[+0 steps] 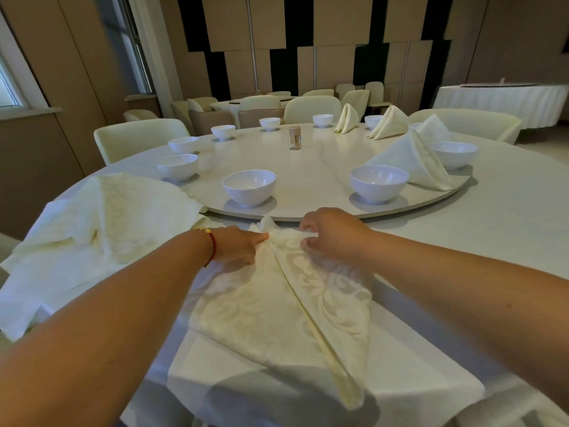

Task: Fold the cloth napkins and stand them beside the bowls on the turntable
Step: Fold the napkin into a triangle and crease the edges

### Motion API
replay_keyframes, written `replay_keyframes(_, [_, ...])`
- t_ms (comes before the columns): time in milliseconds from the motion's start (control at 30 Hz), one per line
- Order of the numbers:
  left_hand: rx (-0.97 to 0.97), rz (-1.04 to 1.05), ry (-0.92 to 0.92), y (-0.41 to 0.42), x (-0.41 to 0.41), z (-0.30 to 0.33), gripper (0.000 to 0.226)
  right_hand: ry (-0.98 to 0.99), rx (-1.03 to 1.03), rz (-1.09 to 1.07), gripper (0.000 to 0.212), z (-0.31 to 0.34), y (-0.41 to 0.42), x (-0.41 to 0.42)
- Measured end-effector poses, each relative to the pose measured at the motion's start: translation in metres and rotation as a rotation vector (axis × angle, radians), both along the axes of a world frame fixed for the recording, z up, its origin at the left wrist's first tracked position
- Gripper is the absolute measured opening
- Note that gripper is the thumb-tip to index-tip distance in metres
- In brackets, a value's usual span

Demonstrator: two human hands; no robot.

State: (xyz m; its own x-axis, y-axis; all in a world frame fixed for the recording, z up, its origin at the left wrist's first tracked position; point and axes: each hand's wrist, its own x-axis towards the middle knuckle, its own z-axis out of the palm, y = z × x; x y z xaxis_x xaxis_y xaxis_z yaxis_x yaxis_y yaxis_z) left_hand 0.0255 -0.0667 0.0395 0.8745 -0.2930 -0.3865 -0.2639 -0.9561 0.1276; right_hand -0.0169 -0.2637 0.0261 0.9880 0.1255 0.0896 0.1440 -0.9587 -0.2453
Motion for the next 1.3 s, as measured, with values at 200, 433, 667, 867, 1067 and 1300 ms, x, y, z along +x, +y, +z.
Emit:
replay_keyframes(200, [0.272,0.059,-0.127,-0.011,-0.007,0.011,0.050,0.289,-0.131,-0.182,0.027,0.008,0.012,0.033])
replay_keyframes(433, [0.126,0.235,-0.049,-0.008,-0.019,0.019,0.053,0.471,0.001,-0.259,0.031,0.018,0.012,0.039])
replay_keyframes(667, [-0.343,0.399,-0.249,0.010,-0.018,-0.019,0.046,0.244,0.263,-0.317,0.021,-0.005,0.006,0.024])
replay_keyframes(867, [-0.529,0.318,-0.456,0.008,-0.030,-0.017,0.037,0.018,0.447,-0.234,0.026,-0.001,-0.012,0.010])
replay_keyframes(1067, [-0.636,0.143,-0.809,-0.014,-0.030,0.073,0.033,-0.362,0.488,-0.232,0.023,0.081,-0.027,-0.006])
replay_keyframes(1300, [-0.689,-0.033,-1.084,-0.019,-0.060,0.147,0.032,-0.533,0.463,-0.197,0.026,0.167,-0.039,-0.054])
